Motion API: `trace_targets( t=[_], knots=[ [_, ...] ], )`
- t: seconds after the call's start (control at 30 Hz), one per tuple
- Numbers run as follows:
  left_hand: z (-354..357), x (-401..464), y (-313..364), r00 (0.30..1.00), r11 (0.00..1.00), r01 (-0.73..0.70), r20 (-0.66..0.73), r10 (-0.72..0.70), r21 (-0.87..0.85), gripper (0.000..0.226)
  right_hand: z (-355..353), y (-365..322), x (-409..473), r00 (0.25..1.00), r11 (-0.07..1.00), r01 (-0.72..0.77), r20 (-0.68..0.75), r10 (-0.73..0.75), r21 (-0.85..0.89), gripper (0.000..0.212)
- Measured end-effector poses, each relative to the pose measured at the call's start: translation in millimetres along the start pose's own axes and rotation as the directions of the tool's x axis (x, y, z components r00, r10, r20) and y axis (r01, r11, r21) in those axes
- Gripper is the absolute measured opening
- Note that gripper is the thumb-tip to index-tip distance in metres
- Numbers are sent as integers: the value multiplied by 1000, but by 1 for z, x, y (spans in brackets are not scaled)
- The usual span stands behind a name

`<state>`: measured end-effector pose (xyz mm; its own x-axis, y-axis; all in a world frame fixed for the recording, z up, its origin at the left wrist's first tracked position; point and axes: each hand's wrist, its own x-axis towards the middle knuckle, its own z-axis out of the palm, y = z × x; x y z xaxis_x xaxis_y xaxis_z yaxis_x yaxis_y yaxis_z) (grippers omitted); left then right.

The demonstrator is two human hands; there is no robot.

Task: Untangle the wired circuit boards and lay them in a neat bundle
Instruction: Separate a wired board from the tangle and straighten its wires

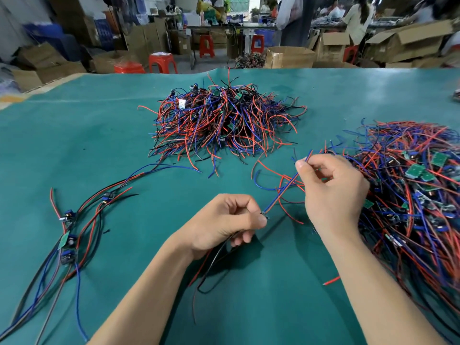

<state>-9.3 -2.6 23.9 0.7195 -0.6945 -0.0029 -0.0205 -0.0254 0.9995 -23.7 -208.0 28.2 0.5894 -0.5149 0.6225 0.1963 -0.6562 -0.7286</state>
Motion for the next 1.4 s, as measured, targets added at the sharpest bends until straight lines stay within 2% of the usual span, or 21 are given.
trace_targets(
  t=[0.07, 0.1, 0.13, 0.2, 0.27, 0.33, 0.43, 0.47, 0.53, 0.6, 0.67, 0.77, 0.9, 0.97, 1.03, 1.1, 1.23, 1.3, 1.4],
  knots=[
    [0, 0, 1, 1000, 1000, 8, 30, -7, -17, 13, -3, -1, 0, 993, 992, 109, -37, -111, -56, 10],
    [-1, 0, 1, 999, 1000, 14, 41, -13, -21, 12, -3, -2, 0, 994, 994, 99, -47, -101, -42, 9],
    [-2, -1, 1, 998, 999, 22, 51, -21, -26, 12, -3, -2, 2, 998, 999, 34, -60, -33, 8, 9],
    [-3, -1, -1, 997, 999, 39, 66, -37, -30, 12, -5, 2, 9, 973, 960, -194, -86, 215, 201, 13],
    [-4, -2, -2, 996, 998, 50, 72, -48, -24, 13, -10, 7, 17, 888, 809, -377, -73, 455, 450, 16],
    [-3, 1, -4, 998, 998, 47, 37, -46, -42, 15, -15, 11, 23, 837, 712, -407, -78, 542, 573, 10],
    [-1, 4, -8, 994, 989, 5, -111, -21, -145, 9, -10, 0, 15, 864, 728, -377, -66, 500, 573, 11],
    [-1, 6, -9, 989, 983, -16, -146, -12, -184, 7, -5, -6, 9, 886, 737, -386, 1, 464, 555, 13],
    [-1, 6, -11, 985, 971, -37, -175, -5, -237, 9, 5, -18, -6, 921, 824, -386, 222, 320, 414, 13],
    [-2, 6, -12, 983, 972, -50, -185, 6, -229, 13, 12, -23, -21, 869, 926, -312, 458, 188, 212, 24],
    [-2, 5, -12, 980, 980, -58, -197, 20, -189, 16, 17, -26, -31, 828, 974, -206, 546, 125, 90, 25],
    [-1, 5, -10, 976, 987, -54, -217, 19, -154, 17, 17, -26, -35, 866, 990, -114, 496, 58, 82, 15],
    [1, 5, -9, 969, 997, -51, -245, 34, -62, 32, 17, -28, -35, 896, 992, -12, 442, -43, 122, 7],
    [1, 6, -9, 973, 996, -41, -231, 22, -78, 33, 16, -29, -33, 919, 990, 7, 390, -62, 141, 9],
    [1, 6, -8, 981, 991, -37, -191, 12, -130, 28, 15, -29, -29, 939, 979, -70, 344, -1, 193, 12],
    [0, 7, -7, 988, 988, -43, -155, 20, -148, 26, 16, -29, -26, 933, 940, -197, 349, 92, 280, 5],
    [2, 4, -2, 995, 993, -29, -98, 17, -118, 25, 13, -25, -17, 908, 808, -392, 324, 264, 441, 18],
    [3, 2, -1, 999, 997, -18, -50, 14, -77, 26, 7, -22, -8, 896, 738, -443, 275, 349, 508, 20],
    [5, 2, 0, 1000, 1000, 3, -23, -3, -26, 28, -5, -19, 6, 898, 692, -425, 173, 405, 584, 19]
  ],
)
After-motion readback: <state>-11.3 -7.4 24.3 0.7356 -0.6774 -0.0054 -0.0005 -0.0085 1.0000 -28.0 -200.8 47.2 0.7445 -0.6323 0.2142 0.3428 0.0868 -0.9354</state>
